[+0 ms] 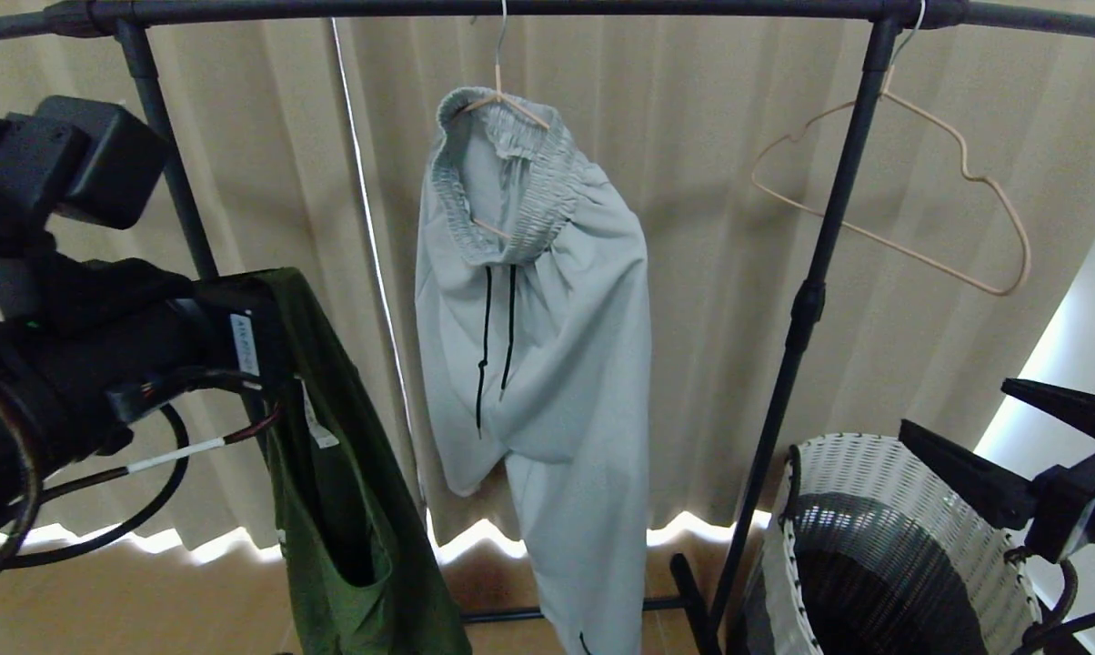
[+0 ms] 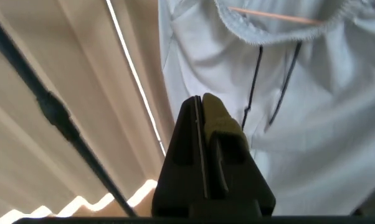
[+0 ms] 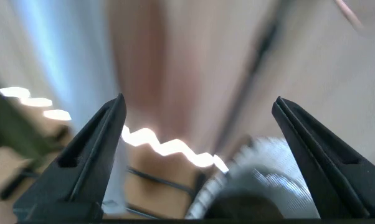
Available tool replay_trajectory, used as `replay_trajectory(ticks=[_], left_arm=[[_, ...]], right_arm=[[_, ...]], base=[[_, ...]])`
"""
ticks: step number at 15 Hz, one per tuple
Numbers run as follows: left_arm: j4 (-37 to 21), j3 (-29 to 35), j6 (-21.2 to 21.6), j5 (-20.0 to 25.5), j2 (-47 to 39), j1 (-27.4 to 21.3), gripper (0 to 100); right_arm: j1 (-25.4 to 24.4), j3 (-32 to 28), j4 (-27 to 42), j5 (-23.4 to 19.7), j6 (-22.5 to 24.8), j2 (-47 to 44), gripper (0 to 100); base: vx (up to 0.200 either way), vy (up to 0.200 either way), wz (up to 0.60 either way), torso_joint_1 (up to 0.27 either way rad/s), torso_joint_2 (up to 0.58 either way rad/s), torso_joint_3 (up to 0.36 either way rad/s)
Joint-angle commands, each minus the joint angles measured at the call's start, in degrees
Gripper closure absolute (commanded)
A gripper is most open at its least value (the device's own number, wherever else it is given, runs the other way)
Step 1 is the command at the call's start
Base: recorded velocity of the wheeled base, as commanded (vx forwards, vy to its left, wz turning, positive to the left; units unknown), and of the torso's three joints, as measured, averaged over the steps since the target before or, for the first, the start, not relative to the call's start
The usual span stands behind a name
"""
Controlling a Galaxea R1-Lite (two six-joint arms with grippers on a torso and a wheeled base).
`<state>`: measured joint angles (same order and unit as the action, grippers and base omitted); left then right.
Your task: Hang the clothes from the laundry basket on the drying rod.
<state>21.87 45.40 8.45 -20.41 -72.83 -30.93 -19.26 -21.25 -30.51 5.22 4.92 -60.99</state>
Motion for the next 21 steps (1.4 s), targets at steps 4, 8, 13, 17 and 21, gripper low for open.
replay_trajectory(ticks=[4,8,13,17,21], left_arm=[[-1.5,-2.6,1.2,7.5,5.2,6.8,100],[-1.1,-6.7,1.1,8.6,8.8,7.2,100],[-1.1,-10.8,1.2,9.0,11.7,7.3,100],[-0.4,-14.8,0.5,15.2,12.1,9.5,100],[8.3,-19.6,-1.9,18.3,11.0,11.5,100]], right_arm=[[5.3,2.8,-0.2,1.6,2.2,2.9,0],[6.4,2.8,-0.2,1.4,7.2,5.1,0],[9.2,2.7,-0.2,1.4,7.0,6.0,0],[9.3,2.5,-0.2,1.5,7.0,6.0,0],[10.9,2.9,0.1,1.6,7.1,7.3,0]], base=[[0.0,0.0,0.0,0.0,0.0,0.0],[0.0,0.0,0.0,0.0,0.0,0.0],[0.0,0.0,0.0,0.027,-0.09,-0.06],[0.0,0.0,0.0,0.143,-0.41,-0.26],[0.0,0.0,0.0,0.183,-0.47,-0.285]])
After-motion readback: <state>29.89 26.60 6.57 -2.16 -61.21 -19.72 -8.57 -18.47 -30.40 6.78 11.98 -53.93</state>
